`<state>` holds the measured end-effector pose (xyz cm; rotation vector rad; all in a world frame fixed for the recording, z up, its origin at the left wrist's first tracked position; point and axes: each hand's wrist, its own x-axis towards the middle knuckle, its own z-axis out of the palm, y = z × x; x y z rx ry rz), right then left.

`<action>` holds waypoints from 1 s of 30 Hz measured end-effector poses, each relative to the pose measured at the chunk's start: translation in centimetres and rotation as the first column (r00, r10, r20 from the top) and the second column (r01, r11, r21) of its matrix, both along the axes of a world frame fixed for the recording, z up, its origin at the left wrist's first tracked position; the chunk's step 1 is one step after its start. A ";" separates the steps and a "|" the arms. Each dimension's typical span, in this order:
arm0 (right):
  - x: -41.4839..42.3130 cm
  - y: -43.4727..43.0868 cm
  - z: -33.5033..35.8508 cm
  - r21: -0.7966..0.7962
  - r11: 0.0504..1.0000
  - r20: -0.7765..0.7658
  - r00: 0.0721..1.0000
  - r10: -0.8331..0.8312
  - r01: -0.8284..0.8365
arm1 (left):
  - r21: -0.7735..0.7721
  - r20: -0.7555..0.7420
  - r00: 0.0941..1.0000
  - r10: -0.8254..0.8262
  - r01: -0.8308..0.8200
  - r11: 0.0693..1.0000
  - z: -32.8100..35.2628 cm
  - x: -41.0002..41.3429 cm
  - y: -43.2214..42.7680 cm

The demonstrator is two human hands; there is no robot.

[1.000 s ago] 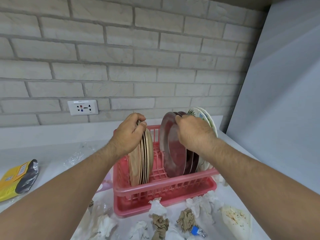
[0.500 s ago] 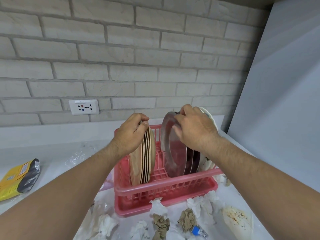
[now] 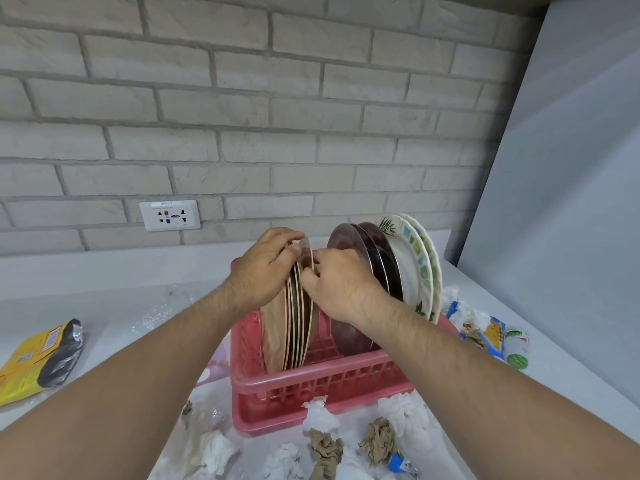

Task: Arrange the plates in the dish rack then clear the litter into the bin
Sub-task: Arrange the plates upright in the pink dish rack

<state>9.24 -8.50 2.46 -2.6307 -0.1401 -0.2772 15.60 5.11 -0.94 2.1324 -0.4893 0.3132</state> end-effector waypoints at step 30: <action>0.7 -1.0 2.1 -0.424 0.900 0.019 0.995 -0.101 0.099 | -0.062 0.016 0.999 0.039 -0.038 0.997 -0.5 -0.1 0.4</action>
